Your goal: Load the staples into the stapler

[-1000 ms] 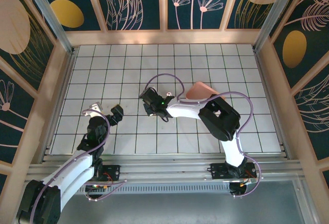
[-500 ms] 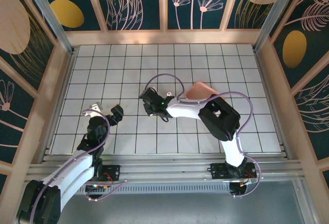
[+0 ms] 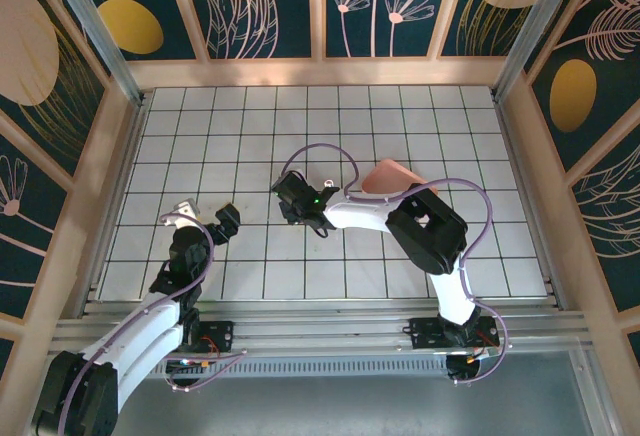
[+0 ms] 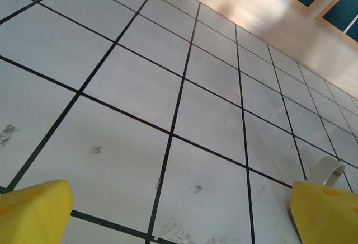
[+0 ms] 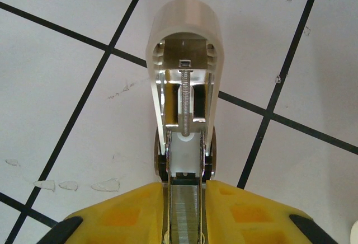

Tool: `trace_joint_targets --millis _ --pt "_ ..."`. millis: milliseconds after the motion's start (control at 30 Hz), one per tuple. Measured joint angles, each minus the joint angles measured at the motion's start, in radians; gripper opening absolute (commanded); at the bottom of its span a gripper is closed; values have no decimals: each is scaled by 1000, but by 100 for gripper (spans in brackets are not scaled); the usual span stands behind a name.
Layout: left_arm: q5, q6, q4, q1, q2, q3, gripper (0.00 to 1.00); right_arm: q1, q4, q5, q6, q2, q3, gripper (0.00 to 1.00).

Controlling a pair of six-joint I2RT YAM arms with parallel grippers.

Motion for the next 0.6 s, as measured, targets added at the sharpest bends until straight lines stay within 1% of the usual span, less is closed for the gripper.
trace_joint_targets --millis 233,400,600 --pt "0 0 0 0 -1 0 99 -10 -2 -12 8 -55 -3 26" --pt "0 0 0 0 -1 0 99 -65 24 -97 47 -115 -32 25" --pt "0 0 0 0 0 0 99 -126 48 -205 109 -116 -72 23"
